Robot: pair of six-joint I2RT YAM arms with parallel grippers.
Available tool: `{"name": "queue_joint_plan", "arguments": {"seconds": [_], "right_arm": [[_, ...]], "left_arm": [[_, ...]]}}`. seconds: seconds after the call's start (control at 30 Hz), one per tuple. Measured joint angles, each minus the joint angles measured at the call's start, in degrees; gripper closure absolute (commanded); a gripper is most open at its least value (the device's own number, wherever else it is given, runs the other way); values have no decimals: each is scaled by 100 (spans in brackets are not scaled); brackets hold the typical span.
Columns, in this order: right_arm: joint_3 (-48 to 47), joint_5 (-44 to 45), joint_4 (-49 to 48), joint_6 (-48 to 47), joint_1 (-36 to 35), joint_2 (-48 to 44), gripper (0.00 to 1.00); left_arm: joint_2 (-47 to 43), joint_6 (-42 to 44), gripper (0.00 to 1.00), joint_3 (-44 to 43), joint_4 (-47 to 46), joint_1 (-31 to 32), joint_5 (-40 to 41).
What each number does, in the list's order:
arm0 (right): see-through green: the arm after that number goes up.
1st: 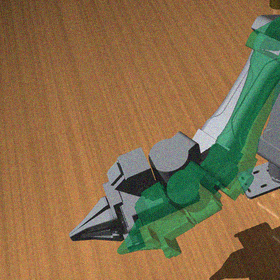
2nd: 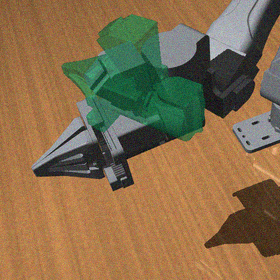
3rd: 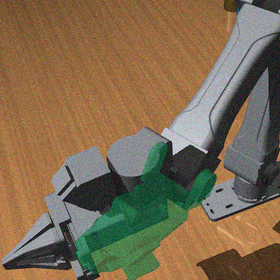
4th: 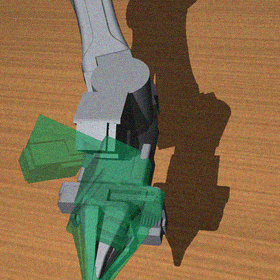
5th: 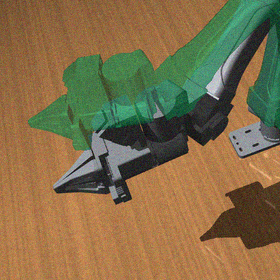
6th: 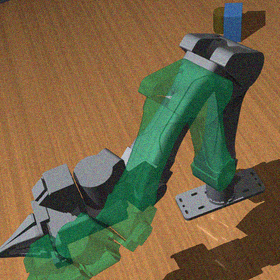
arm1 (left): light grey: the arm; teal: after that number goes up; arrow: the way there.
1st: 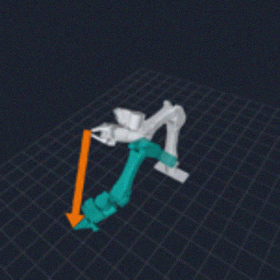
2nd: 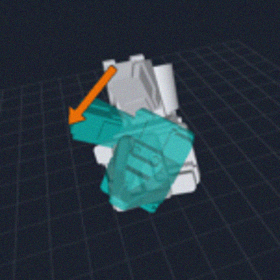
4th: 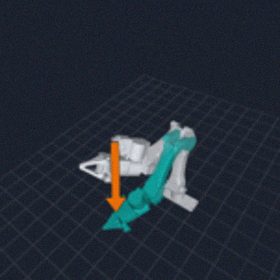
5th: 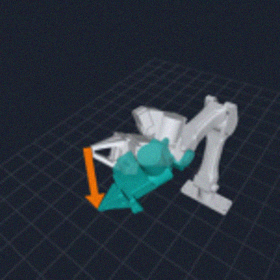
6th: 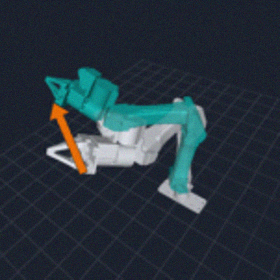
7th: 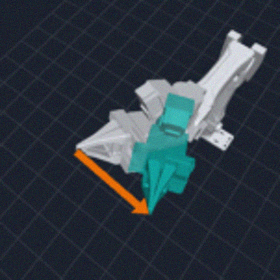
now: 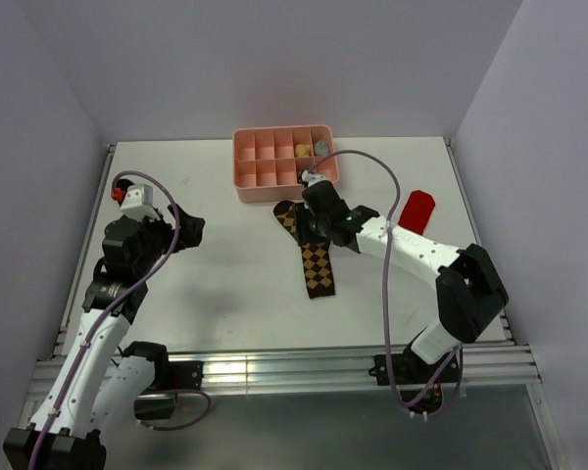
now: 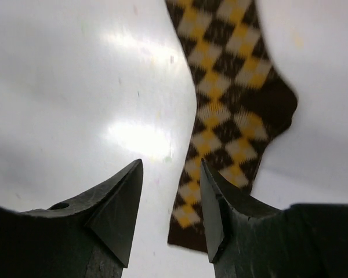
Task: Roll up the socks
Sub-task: Adjust the sock at the center of the board.
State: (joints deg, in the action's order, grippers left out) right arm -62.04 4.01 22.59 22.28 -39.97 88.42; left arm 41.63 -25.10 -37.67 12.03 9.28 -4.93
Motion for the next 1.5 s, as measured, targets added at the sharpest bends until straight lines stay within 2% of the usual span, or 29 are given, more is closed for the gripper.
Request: {"name": "queue_joint_plan", "arguments": {"seconds": [0.13, 0.37, 0.57, 0.8, 1.03, 1.27, 1.4, 1.5], "right_arm": [[-446, 94, -466, -184, 201, 382, 49], [-876, 68, -979, -522, 476, 1585, 48], [-973, -433, -1187, -933, 459, 2260, 47], [-1375, -1141, -1178, -1390, 120, 2599, 47], [-1832, -1856, -997, -1808, -280, 2820, 47], [-2227, -1941, -802, -1882, -544, 2872, 46], [-2153, -1635, -756, -1578, -452, 2503, 43], [-1742, -1333, -791, -1213, -122, 1829, 42]], "left_arm": [[-17, 66, 1, 0, 0, -2, 0], [-17, 111, 1, 0, -2, -2, -46], [-17, 168, 1, 0, -17, 0, -175], [-20, 179, 1, 0, -26, 0, -437], [-74, 190, 1, 0, -127, 9, -715], [-120, 190, 1, 28, -293, 9, -1043], [-168, 197, 0, 103, -426, 116, -1165], [-125, 249, 1, 101, -452, 601, -988]]}}
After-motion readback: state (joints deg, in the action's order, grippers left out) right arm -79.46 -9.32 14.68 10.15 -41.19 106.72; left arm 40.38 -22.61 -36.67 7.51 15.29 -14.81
